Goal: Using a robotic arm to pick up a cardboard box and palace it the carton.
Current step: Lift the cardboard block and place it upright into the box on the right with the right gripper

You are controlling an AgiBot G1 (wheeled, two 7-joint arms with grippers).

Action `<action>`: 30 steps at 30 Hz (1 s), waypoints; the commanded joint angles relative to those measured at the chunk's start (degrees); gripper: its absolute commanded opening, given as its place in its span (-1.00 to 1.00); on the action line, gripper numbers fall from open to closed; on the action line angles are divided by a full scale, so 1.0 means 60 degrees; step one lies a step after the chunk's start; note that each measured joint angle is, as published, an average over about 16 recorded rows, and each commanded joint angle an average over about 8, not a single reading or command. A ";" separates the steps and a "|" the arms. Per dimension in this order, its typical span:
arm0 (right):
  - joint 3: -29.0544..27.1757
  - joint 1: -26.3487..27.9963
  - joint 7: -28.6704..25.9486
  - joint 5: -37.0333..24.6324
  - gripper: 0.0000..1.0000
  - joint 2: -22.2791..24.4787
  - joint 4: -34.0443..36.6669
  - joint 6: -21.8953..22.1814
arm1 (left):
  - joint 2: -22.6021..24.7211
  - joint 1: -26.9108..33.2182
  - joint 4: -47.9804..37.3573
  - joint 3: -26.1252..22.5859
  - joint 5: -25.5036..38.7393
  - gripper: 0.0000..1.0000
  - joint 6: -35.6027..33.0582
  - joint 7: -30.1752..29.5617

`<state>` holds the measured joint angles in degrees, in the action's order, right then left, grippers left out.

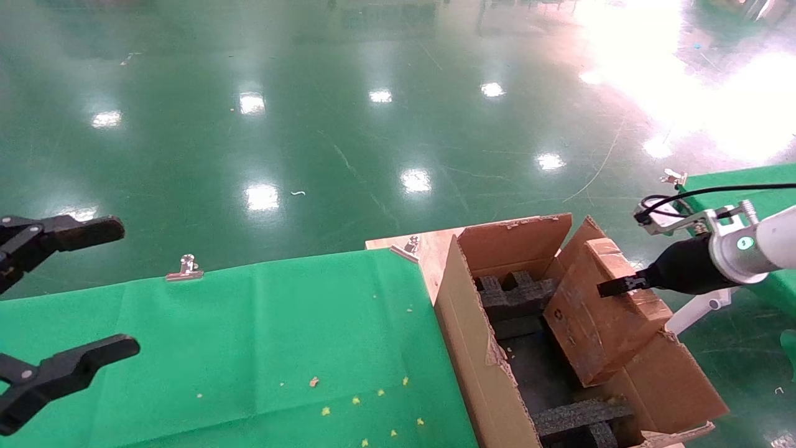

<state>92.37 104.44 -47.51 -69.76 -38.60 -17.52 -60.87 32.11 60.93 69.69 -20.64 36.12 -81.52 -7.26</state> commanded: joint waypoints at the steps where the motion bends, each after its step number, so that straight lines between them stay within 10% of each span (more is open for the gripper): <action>1: 0.0031 -0.0090 -0.0143 -0.0047 -1.00 0.0002 -0.0195 0.0195 | 0.0000 0.0000 0.0000 0.0000 0.0000 1.00 0.0000 0.0000; 30: 0.0462 -0.1794 -0.1209 -0.0401 -1.00 -0.0456 -0.1397 0.1740 | 0.0000 0.0000 0.0000 0.0000 0.0000 1.00 0.0000 0.0000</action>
<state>95.04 93.67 -54.62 -72.03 -41.41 -25.72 -50.34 32.11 60.93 69.69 -20.64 36.11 -81.52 -7.26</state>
